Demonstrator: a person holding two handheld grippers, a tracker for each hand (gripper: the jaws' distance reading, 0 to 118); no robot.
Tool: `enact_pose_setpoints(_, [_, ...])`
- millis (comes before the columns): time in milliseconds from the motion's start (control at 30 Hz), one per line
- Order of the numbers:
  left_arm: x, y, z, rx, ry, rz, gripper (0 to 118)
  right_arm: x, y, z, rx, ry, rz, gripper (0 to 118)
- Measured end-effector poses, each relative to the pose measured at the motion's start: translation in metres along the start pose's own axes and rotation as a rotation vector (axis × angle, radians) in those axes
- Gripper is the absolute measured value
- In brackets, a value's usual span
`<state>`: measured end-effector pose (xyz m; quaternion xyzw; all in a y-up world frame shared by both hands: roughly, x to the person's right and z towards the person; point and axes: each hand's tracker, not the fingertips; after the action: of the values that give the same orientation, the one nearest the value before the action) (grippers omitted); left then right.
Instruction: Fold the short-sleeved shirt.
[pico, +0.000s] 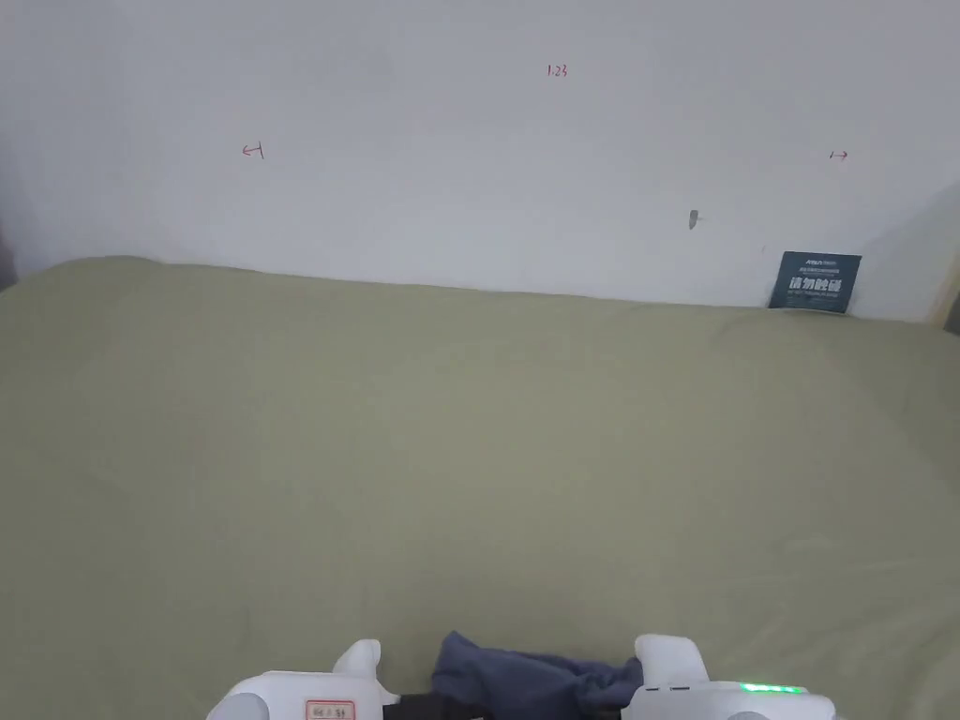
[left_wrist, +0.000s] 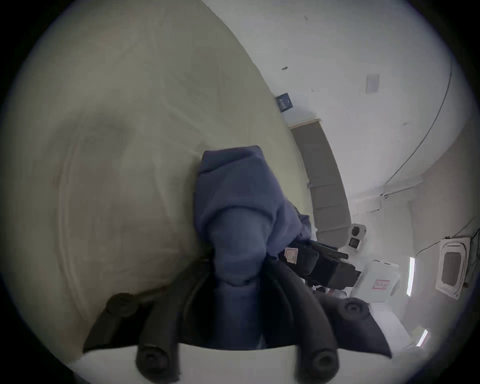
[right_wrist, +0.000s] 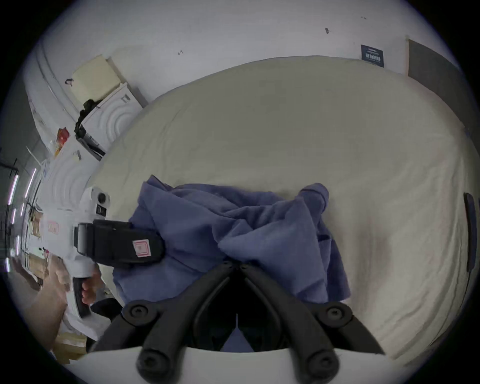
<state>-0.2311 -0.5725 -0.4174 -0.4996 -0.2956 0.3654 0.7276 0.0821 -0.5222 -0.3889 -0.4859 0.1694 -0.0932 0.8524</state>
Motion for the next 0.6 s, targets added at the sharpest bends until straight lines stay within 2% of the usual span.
enact_pose_setpoints(33, [0.0,0.001,0.008,0.028,-0.083,0.044,25,-0.002,-0.001,0.002,0.011,-0.014,-0.005,0])
enact_pose_setpoints(100, [0.007,-0.001,0.014,0.013,-0.049,0.022,25,-0.012,-0.001,0.007,0.051,-0.063,0.003,0])
enact_pose_setpoints(133, [0.011,0.0,0.018,0.011,-0.015,-0.032,25,-0.02,0.0,0.009,0.07,-0.103,0.021,0])
enact_pose_setpoints(300, [0.018,0.01,0.044,0.03,-0.026,-0.07,24,-0.082,0.001,0.023,0.328,-0.314,0.198,0])
enact_pose_setpoints(500, [-0.007,0.032,0.116,0.095,0.038,-0.091,24,-0.173,0.005,0.02,0.527,-0.432,0.228,0])
enact_pose_setpoints(600, [-0.028,0.042,0.164,0.13,0.085,-0.095,24,-0.22,0.01,0.012,0.56,-0.386,0.216,0])
